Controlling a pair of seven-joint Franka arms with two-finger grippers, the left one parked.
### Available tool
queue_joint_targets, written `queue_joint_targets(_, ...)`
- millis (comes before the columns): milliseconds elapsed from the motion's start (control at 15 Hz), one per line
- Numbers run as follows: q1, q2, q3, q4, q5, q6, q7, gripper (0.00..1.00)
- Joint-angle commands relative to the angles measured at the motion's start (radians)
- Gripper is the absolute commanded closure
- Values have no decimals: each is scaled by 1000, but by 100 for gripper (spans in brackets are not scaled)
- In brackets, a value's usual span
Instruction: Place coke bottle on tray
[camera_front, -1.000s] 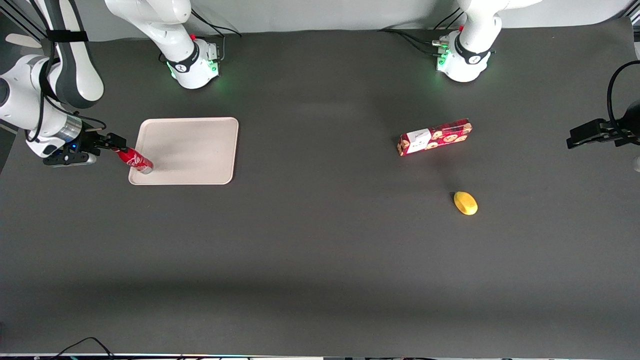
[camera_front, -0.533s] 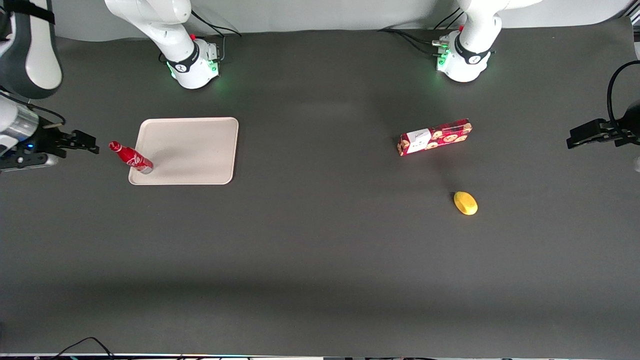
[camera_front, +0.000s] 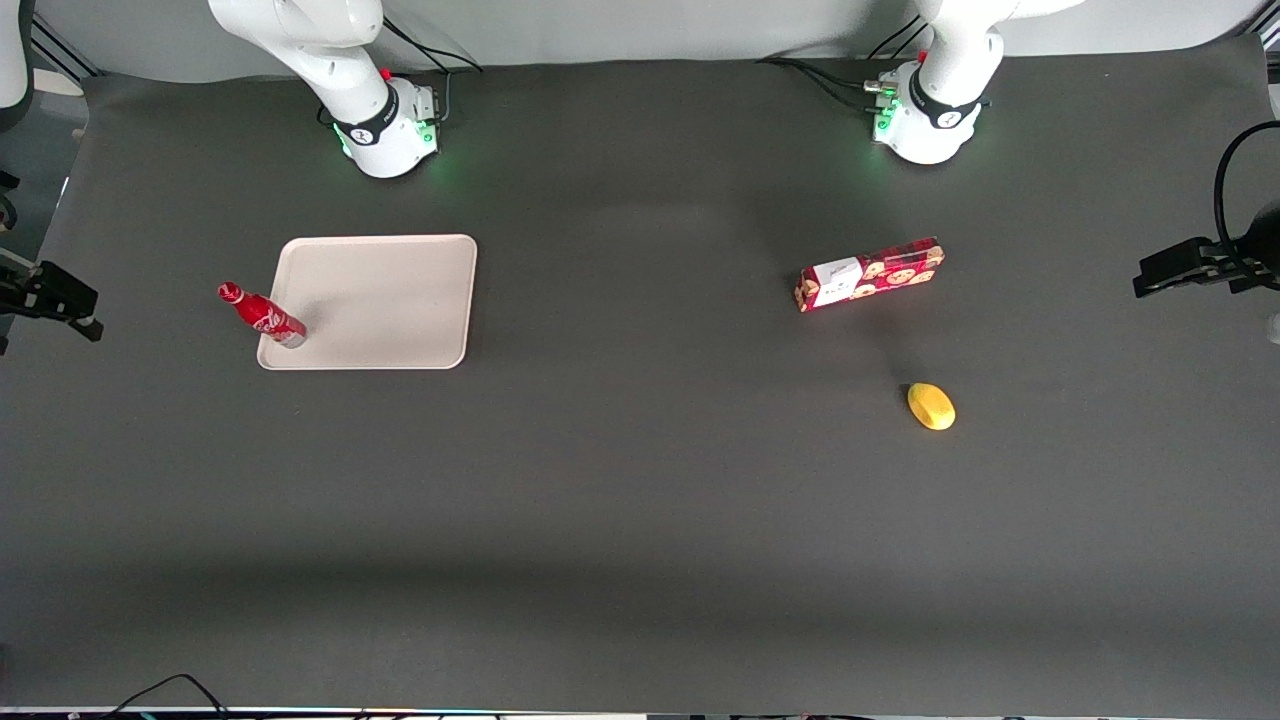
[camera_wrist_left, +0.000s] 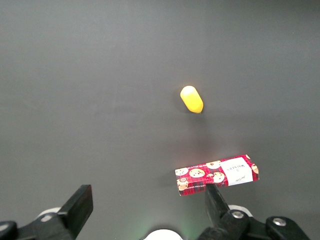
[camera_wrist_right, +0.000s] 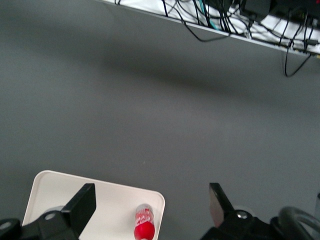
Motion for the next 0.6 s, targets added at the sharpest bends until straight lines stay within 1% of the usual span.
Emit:
queue_joint_targets(0, 168, 94, -140, 121, -3, -30, 79, 0)
queue_joint_targets(67, 179, 91, -145, 117, -3, -32, 109, 0)
queue_joint_targets(200, 167, 68, -130, 76, 1, -35, 122, 0)
queue_joint_targets(267, 153, 48, -109, 30, 38, -35, 126, 0)
queue_joint_targets(333, 147, 38, -104, 12, 125, -36, 146, 0)
queue_joint_targets(400, 145, 29, -105, 11, 168, -46, 175, 0)
queue_joint_targets(533, 145, 18, -99, 23, 176, -128, 167, 0)
